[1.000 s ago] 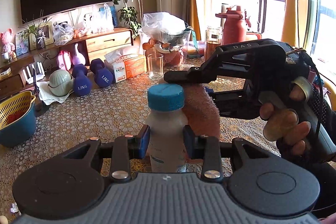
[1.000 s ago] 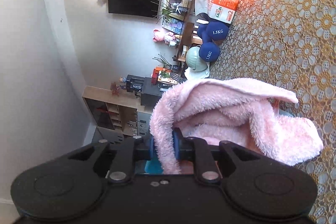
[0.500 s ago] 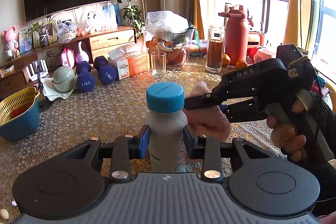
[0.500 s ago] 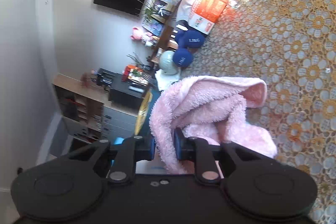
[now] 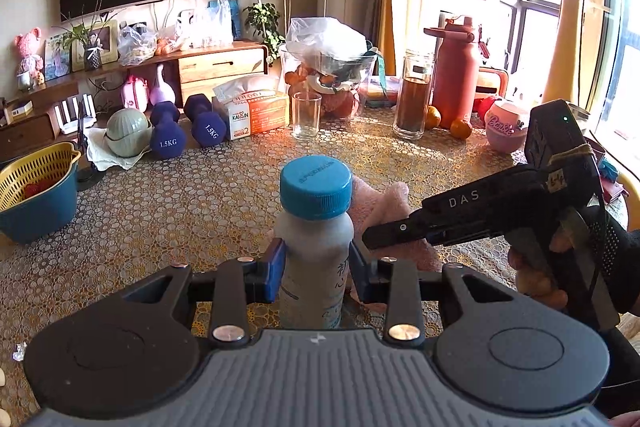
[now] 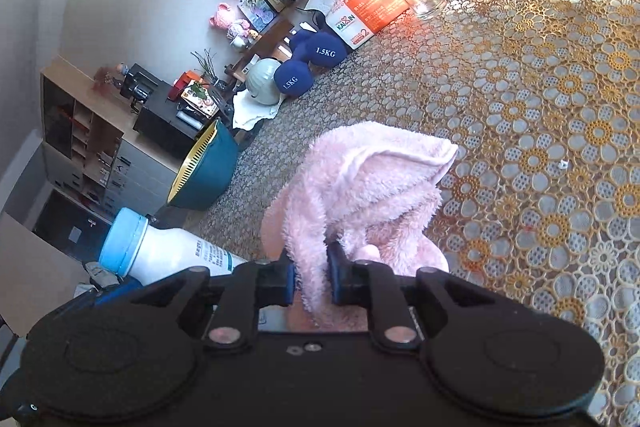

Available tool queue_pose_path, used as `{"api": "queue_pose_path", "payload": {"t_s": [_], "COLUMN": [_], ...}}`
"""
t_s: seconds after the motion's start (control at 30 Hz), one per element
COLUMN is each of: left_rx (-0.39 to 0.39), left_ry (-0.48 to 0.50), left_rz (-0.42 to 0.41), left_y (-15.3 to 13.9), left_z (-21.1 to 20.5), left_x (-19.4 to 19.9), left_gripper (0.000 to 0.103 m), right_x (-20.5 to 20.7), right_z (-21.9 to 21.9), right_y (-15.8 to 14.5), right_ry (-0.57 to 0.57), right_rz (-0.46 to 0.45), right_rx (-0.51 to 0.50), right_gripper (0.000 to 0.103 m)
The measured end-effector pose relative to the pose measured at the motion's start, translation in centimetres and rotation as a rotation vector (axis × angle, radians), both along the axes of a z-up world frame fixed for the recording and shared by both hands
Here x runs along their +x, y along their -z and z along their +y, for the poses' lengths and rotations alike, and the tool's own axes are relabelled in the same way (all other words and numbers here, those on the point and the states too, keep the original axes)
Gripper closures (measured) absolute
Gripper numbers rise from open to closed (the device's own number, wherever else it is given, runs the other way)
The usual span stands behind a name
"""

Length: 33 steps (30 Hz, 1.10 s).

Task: Clean container
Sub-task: 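Set the bottle on the table with the left gripper while the right gripper drops the towel beside it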

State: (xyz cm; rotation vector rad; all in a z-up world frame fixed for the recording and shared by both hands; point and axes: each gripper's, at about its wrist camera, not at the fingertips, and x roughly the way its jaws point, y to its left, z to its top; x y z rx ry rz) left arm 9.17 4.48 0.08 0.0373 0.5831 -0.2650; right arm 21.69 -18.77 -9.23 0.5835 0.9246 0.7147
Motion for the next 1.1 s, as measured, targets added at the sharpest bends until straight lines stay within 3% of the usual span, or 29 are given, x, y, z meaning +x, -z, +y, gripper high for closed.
{"api": "queue_pose_path", "payload": {"t_s": [0.17,0.3,0.37,0.43,0.63,0.77,0.83,0.93,1.03,1.1], "left_rx": [-0.025,-0.035,-0.040,-0.053,-0.071,-0.092,-0.081,-0.077,-0.075,-0.077], "left_ry": [-0.017,-0.025,-0.030,-0.034,-0.055,-0.069,-0.070,-0.082,-0.095,-0.102], "left_rz": [0.016,0.020,0.017,0.014,0.009,0.004,-0.006,-0.004,-0.015,-0.031], "left_y": [0.0,0.1,0.1,0.0,-0.2,-0.3,-0.4,-0.4,-0.5,-0.5], "left_z": [-0.2,-0.6,-0.7,-0.8,-1.1,-1.1,-1.3,-1.6,-1.9,-2.0], "left_x": [-0.5,-1.2,-1.6,-1.9,-2.7,-3.1,-3.4,-3.6,-3.9,-4.3], "left_gripper": [0.069,0.064,0.055,0.046,0.035,0.021,0.020,0.015,0.002,0.000], "right_x": [-1.8,-3.7,-4.7,-5.8,-9.3,-11.5,-12.2,-12.6,-12.9,-13.1], "right_z": [-1.2,-2.3,-2.9,-3.1,-3.1,-2.8,-2.9,-3.1,-3.6,-3.9], "right_y": [-0.9,-1.7,-2.4,-3.1,-5.9,-7.2,-7.6,-7.8,-7.9,-7.8], "right_ry": [-0.024,-0.046,-0.059,-0.064,-0.080,-0.077,-0.060,-0.027,0.008,0.028], "right_rz": [-0.026,-0.065,-0.105,-0.161,-0.381,-0.512,-0.551,-0.573,-0.574,-0.574], "right_rx": [-0.085,-0.161,-0.212,-0.274,-0.377,-0.393,-0.383,-0.359,-0.331,-0.318], "right_gripper": [0.048,0.039,0.034,0.029,0.018,0.009,0.006,0.005,0.004,0.003]}}
